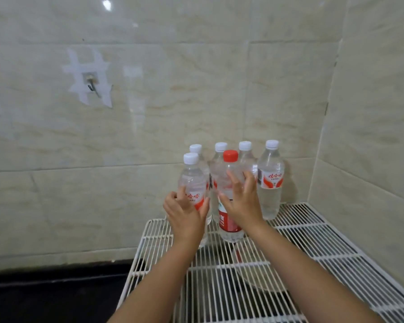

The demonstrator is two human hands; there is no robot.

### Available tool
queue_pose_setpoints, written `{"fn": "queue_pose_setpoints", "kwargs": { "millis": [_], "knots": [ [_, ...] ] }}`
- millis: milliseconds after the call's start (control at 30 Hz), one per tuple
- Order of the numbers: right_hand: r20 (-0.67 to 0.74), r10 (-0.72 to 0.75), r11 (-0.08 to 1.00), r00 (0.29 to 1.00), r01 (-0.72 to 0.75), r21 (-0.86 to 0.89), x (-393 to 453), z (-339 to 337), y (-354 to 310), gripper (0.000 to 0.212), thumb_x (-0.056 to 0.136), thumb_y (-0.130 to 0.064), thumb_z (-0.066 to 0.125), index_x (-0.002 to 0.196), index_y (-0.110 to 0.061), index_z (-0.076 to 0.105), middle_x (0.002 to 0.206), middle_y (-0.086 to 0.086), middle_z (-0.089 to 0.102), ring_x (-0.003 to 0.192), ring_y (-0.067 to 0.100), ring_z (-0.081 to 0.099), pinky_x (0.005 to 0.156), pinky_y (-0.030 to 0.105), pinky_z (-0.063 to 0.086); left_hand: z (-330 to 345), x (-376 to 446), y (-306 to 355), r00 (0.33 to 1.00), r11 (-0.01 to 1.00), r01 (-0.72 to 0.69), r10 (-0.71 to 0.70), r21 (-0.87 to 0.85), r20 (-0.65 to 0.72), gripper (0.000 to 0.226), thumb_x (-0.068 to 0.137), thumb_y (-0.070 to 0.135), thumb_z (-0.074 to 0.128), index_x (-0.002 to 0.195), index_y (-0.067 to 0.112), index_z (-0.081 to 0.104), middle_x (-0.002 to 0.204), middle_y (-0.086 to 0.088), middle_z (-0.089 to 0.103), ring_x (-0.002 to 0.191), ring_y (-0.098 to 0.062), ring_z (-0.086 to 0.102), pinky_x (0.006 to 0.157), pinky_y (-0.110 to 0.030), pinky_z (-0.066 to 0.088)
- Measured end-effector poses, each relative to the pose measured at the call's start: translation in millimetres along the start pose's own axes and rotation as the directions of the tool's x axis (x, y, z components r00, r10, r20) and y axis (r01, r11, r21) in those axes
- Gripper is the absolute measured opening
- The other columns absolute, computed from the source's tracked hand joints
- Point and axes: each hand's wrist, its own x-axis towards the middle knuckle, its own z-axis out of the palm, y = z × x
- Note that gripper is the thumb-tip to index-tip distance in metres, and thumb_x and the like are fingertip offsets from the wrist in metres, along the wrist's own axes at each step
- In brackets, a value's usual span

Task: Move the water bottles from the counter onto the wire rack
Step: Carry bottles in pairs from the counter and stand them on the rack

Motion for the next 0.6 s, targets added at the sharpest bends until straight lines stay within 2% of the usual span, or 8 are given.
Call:
{"fn": "queue_pose_setpoints", "kwargs": {
  "millis": [100, 133, 200, 300, 400, 500, 600],
  "knots": [
    [0.129, 0.05, 0.999, 0.99, -0.049, -0.013, -4.0, -10.1, 0.2, 0.051, 0.076, -0.05, 0.029, 0.124, -0.037, 0.019, 0.132, 0.031, 0.036, 0.115, 0.044, 0.045, 0.09, 0.05, 0.046, -15.9, -6.5, -3.3, 0.999, 0.999, 0.011, -0.013, -0.048, -0.047, 0.048, 0.075, 0.048, 0.045, 0.11, 0.021, 0.026, 0.1, -0.034, 0.052, 0.088, -0.047, 0.054, 0.067, -0.047, 0.05],
    [0.154, 0.068, 0.998, 0.986, -0.066, -0.019, -5.2, -14.2, -1.4, 0.052, 0.075, -0.052, 0.026, 0.124, -0.037, 0.017, 0.134, 0.031, 0.035, 0.119, 0.044, 0.042, 0.094, 0.05, 0.043, -21.9, -8.5, -3.5, 0.999, 0.999, 0.011, -0.013, -0.049, -0.029, 0.047, 0.074, 0.052, 0.034, 0.11, 0.023, 0.024, 0.104, -0.033, 0.051, 0.092, -0.045, 0.052, 0.073, -0.047, 0.049],
    [0.181, 0.084, 0.996, 0.98, -0.08, -0.029, -5.9, -22.9, -6.7, 0.053, 0.074, -0.053, 0.024, 0.124, -0.037, 0.017, 0.137, 0.029, 0.035, 0.123, 0.043, 0.039, 0.098, 0.051, 0.04, -32.7, -8.7, -1.8, 1.0, 0.999, -0.018, 0.018, -0.047, 0.01, 0.05, 0.074, 0.052, 0.027, 0.114, 0.022, 0.026, 0.105, -0.03, 0.052, 0.094, -0.043, 0.052, 0.077, -0.045, 0.046],
    [0.149, 0.104, 0.995, 0.983, -0.103, -0.015, 2.0, -38.8, -13.2, 0.058, 0.077, -0.051, 0.031, 0.131, -0.03, 0.025, 0.135, 0.026, 0.038, 0.123, 0.04, 0.04, 0.1, 0.05, 0.04, -52.9, 5.7, 10.2, 0.999, 0.999, -0.042, 0.042, 0.001, 0.022, 0.063, 0.08, 0.047, 0.033, 0.127, 0.005, 0.041, 0.112, -0.027, 0.052, 0.104, -0.04, 0.049, 0.085, -0.044, 0.044],
    [0.134, 0.175, 0.984, 0.975, -0.169, -0.054, 26.5, -56.4, -23.3, 0.056, 0.089, -0.035, 0.05, 0.138, -0.013, 0.032, 0.137, 0.015, 0.038, 0.126, 0.03, 0.036, 0.103, 0.037, 0.034, -69.9, 32.6, 26.3, 0.998, 0.996, -0.024, 0.018, 0.089, 0.068, 0.054, 0.091, 0.032, 0.05, 0.134, 0.002, 0.037, 0.128, -0.021, 0.047, 0.12, -0.034, 0.042, 0.095, -0.042, 0.039],
    [0.186, 0.216, 0.969, 0.959, -0.187, -0.163, 55.4, -65.1, -37.0, 0.056, 0.088, -0.039, 0.053, 0.135, -0.013, 0.036, 0.134, 0.012, 0.044, 0.123, 0.03, 0.04, 0.098, 0.038, 0.037, -78.3, 62.7, 39.7, 0.969, 0.983, -0.067, 0.023, 0.172, 0.246, 0.057, 0.092, 0.031, 0.051, 0.14, 0.008, 0.03, 0.135, -0.016, 0.047, 0.124, -0.031, 0.044, 0.096, -0.039, 0.041],
    [0.32, 0.271, 0.948, 0.908, -0.195, -0.251, 73.8, -61.4, -40.3, 0.049, 0.085, -0.044, 0.054, 0.122, -0.013, 0.048, 0.12, 0.01, 0.058, 0.108, 0.029, 0.055, 0.077, 0.034, 0.044, -78.4, 79.8, 45.3, 0.88, 0.972, -0.118, 0.007, 0.204, 0.475, 0.058, 0.091, 0.027, 0.054, 0.142, 0.012, 0.03, 0.138, -0.014, 0.049, 0.124, -0.03, 0.047, 0.096, -0.036, 0.041]
  ]
}}
